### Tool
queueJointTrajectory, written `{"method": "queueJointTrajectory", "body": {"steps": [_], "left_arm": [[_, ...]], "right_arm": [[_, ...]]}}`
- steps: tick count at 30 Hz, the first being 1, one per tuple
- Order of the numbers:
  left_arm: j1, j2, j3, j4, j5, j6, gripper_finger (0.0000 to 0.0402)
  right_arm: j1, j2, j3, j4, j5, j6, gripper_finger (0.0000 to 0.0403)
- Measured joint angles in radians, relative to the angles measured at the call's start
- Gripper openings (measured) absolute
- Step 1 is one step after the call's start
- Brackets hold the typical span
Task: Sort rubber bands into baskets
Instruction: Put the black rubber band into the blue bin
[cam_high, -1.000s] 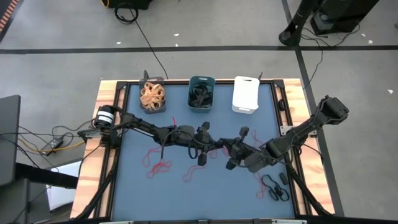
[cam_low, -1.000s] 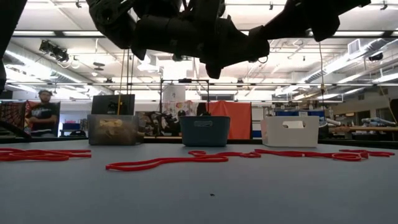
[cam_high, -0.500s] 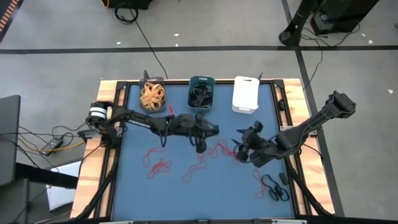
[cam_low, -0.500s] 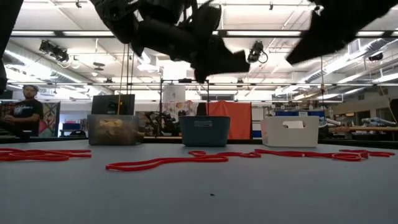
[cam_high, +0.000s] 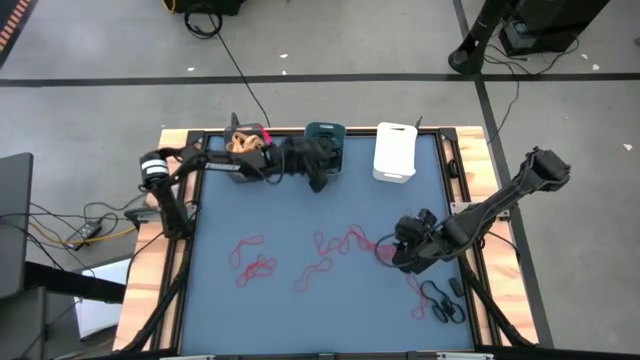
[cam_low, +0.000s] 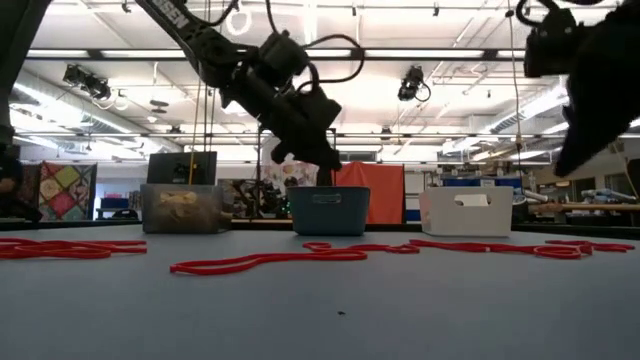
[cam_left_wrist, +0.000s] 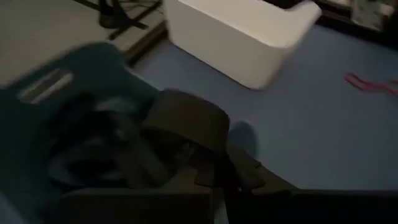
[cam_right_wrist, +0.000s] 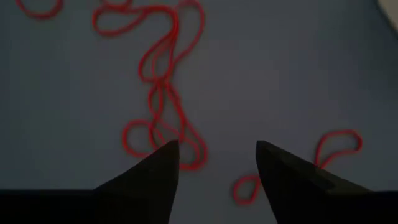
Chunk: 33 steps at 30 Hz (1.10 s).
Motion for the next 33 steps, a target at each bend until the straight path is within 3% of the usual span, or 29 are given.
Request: {"method": "queueJointTrajectory", "body": {"steps": [7, 12, 18, 26, 33], "left_arm": [[0.083, 0.000, 0.002, -0.016, 0.004, 0.000, 0.0014], [0.110, 0.000, 0.002, -0.027, 0.092, -0.016, 0.0029], [0.114, 0.000, 0.002, -0.047, 0.090, -0.005, 0.0108], [0.115, 0.000, 0.002, -0.049, 0.090, -0.005, 0.0227], [0.099, 0.001, 0.002, -0.049, 0.119, 0.012, 0.0263]], "right_arm": [[0.000, 0.052, 0.000, -0.004, -0.059, 0.000, 0.0197], [-0.001, 0.066, 0.000, -0.010, -0.098, -0.004, 0.0190], [-0.001, 0.065, 0.000, -0.012, -0.128, 0.020, 0.0212], [-0.001, 0.065, 0.000, -0.069, -0.303, 0.034, 0.0263], [0.024, 0.065, 0.000, -0.127, -0.523, 0.054, 0.0256]]}}
